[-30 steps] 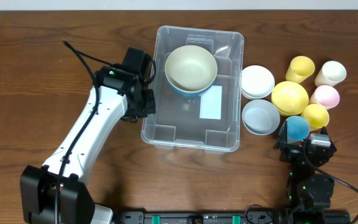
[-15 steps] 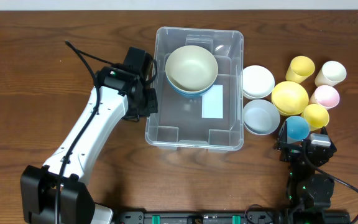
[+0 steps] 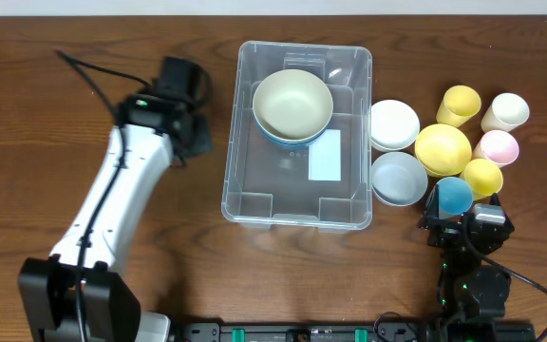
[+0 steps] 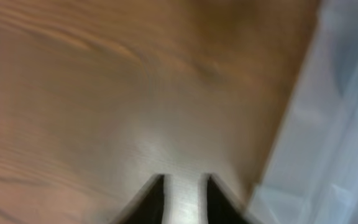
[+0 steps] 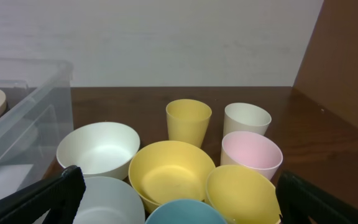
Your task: Pack container
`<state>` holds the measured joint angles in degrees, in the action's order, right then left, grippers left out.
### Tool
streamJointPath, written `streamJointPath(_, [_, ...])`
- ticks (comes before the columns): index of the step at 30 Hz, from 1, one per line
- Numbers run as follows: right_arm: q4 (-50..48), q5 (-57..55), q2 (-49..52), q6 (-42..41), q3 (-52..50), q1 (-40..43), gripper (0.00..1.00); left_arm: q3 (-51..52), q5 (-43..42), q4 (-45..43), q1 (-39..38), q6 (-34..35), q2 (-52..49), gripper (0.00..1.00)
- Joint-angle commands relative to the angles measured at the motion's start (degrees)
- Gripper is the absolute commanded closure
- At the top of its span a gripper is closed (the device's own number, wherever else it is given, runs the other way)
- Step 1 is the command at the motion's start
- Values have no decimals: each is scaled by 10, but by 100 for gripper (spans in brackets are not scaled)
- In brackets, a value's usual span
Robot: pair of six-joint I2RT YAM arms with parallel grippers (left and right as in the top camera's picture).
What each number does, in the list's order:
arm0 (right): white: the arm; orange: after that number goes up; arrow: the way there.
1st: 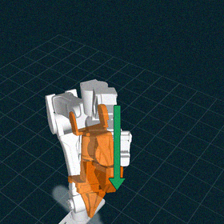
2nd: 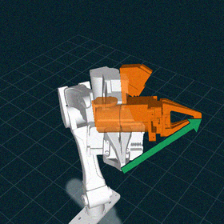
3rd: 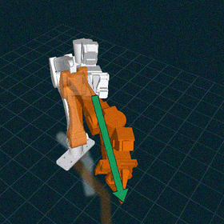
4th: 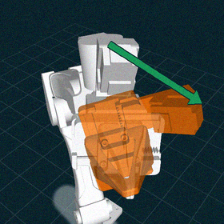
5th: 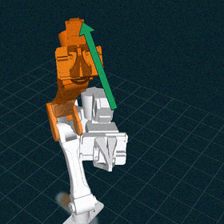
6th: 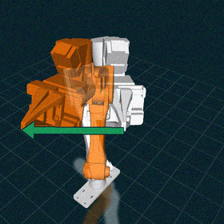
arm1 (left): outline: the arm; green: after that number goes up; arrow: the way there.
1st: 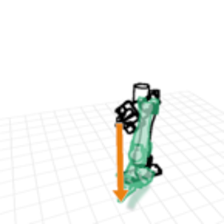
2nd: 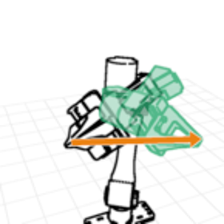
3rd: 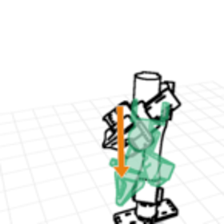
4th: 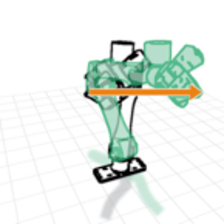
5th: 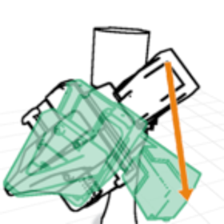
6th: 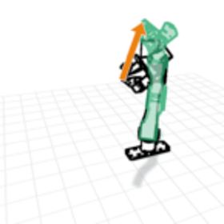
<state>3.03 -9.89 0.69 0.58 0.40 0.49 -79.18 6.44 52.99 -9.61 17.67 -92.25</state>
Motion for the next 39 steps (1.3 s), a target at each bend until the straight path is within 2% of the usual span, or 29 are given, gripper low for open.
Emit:
streamJointPath(1, [2, -2, -4, -8, -1, -5, 1, -30, 37, -15, 49, -36, 14, 58])
streamJointPath(2, [2, -2, -4, -8, -1, -5, 1, -35, 37, -22, 70, -43, 17, 54])
streamJointPath(6, [2, -2, -4, -8, -1, -5, 1, -38, 37, -47, 134, -50, 25, 23])
streamJointPath(8, [2, -2, -4, -8, -1, -5, 1, -38, 37, -52, 162, -50, 27, 16])
streamJointPath(13, [2, -2, -4, -8, -1, -5, 1, -38, 37, -53, 223, -50, 28, 6])
streamJointPath(18, [2, -2, -4, -8, -1, -5, 1, -38, 37, -53, 247, -50, 28, 1])
streamJointPath(39, [2, -2, -4, -8, -1, -5, 1, -38, 37, -56, 247, -50, 28, 2])
